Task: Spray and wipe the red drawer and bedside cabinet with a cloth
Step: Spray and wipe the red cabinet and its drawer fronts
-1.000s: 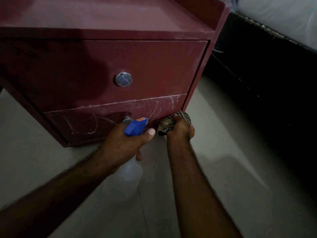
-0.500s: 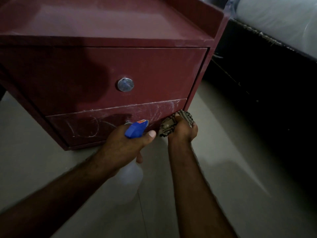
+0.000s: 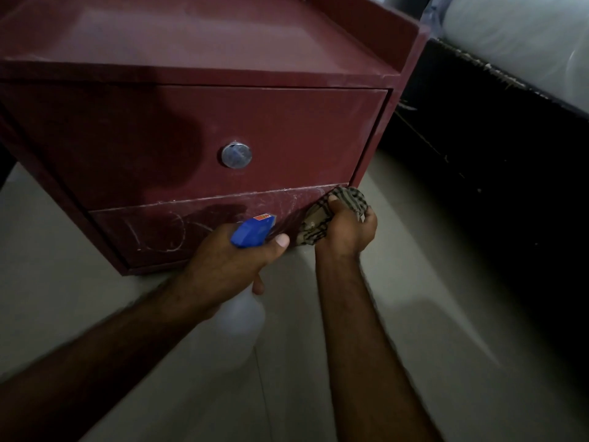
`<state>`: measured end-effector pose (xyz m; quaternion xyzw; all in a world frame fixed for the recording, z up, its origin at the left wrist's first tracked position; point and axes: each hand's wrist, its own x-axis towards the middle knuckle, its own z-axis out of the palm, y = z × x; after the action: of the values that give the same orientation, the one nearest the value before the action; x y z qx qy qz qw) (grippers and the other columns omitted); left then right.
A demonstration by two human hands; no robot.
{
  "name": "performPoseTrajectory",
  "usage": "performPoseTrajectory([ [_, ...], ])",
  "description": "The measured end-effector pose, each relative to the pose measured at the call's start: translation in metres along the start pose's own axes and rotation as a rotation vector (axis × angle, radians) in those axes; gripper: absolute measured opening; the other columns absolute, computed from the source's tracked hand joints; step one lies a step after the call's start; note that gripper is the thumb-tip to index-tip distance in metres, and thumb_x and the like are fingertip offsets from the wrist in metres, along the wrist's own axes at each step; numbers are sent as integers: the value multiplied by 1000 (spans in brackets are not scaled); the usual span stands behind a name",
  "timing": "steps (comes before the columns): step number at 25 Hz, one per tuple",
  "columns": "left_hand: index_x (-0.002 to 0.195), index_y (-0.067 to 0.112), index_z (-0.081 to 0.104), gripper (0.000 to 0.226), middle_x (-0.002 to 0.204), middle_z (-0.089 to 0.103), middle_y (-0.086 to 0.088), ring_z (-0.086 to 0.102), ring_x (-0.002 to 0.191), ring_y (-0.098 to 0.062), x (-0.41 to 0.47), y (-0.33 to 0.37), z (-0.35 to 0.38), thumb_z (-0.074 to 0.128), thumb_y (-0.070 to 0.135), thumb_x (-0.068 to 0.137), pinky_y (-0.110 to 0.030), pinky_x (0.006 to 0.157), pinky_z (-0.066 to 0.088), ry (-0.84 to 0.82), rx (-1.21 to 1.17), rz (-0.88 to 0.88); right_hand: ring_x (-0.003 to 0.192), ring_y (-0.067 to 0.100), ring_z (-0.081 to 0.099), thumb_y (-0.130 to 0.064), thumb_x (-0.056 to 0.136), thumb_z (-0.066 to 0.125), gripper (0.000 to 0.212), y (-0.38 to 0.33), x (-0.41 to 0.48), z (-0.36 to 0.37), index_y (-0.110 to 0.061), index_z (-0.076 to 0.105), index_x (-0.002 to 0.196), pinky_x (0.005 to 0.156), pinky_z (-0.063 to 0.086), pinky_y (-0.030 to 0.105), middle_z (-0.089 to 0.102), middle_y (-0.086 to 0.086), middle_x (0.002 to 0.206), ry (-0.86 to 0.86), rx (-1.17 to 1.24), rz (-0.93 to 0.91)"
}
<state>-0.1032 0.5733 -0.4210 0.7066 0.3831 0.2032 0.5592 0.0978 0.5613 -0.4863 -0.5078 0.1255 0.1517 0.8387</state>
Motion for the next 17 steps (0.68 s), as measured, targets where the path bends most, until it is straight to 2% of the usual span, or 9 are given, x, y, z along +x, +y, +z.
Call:
performPoseTrajectory([
  [3, 94, -2, 61, 51, 66, 57, -8, 64, 53, -19, -2, 1, 0, 74, 47, 89, -39, 68, 55, 4, 21, -19, 97, 19, 75, -2, 72, 87, 78, -5, -2, 1, -25, 56, 140, 82, 66, 42, 73, -4, 112, 5, -51, -59],
  [7, 96, -5, 59, 55, 69, 57, -10, 64, 54, -20, -1, 1, -2, 73, 48, 89, -38, 75, 55, 0, 32, -8, 105, 17, 72, -4, 74, 88, 86, -8, -5, 0, -28, 50, 147, 90, 63, 42, 69, -4, 122, 22, -182, -160],
  [10, 106, 1, 64, 51, 69, 59, -12, 65, 55, -20, -1, 1, -3, 72, 48, 89, -43, 81, 57, 7, 30, -16, 100, 13, 74, -2, 70, 88, 85, -4, -11, -6, -28, 53, 144, 90, 64, 43, 73, -8, 110, -126, -291, -254],
  [12, 99, 1, 64, 50, 66, 60, -12, 65, 55, -20, -2, 2, 0, 73, 49, 88, -39, 74, 55, 5, 34, -21, 100, 15, 75, 1, 69, 87, 81, 1, -16, -10, -26, 56, 139, 89, 63, 44, 75, -2, 113, -215, -332, -306],
  [14, 95, -1, 61, 52, 62, 58, -9, 64, 54, -19, -3, 2, 1, 73, 49, 88, -35, 69, 52, 0, 39, -24, 97, 12, 75, -1, 71, 88, 82, -1, -15, -10, -26, 55, 142, 88, 64, 43, 75, -5, 109, -196, -365, -335],
  [17, 103, -1, 63, 56, 65, 59, -10, 64, 54, -18, -3, 4, 0, 72, 52, 87, -33, 69, 52, -5, 28, -39, 88, 0, 71, -4, 74, 89, 82, -12, -10, -8, -25, 54, 145, 86, 64, 37, 71, -14, 97, -105, -438, -406],
])
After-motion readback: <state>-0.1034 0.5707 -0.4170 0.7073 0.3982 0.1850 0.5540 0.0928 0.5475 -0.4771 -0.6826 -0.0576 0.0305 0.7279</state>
